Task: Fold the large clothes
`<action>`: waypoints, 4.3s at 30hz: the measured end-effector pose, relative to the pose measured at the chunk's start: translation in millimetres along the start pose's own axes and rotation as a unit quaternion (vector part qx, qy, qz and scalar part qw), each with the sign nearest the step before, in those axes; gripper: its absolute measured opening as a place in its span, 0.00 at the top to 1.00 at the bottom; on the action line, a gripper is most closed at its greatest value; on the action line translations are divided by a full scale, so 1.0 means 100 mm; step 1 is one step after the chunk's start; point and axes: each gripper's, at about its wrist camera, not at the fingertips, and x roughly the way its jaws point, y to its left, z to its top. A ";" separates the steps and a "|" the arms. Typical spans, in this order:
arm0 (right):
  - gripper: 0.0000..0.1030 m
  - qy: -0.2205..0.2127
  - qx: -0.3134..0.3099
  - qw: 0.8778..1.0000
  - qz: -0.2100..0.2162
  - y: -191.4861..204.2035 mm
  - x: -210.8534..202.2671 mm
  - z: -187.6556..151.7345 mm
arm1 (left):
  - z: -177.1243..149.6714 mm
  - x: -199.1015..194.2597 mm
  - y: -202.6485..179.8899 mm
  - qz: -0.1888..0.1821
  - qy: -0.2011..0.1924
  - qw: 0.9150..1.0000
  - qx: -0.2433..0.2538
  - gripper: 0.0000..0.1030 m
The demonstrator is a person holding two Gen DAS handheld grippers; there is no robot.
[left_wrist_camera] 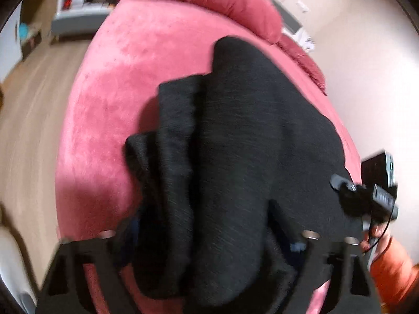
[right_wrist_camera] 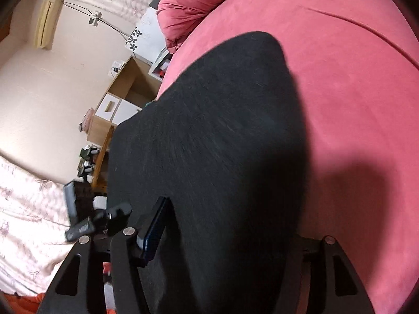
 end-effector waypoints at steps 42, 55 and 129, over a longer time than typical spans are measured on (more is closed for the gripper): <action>0.31 -0.218 -0.001 0.951 -0.220 -1.08 -1.93 -0.20 | -0.34 0.99 -2.56 0.053 -0.077 0.979 0.182 0.34; 0.29 -0.253 -0.021 0.904 -0.343 -0.57 -1.94 -1.12 | -0.90 0.73 -2.24 0.052 -0.073 0.989 0.117 0.18; 0.18 -0.218 -0.067 0.898 -0.375 0.00 -1.42 -2.07 | -1.87 0.69 -2.56 0.172 -0.046 0.965 0.195 0.06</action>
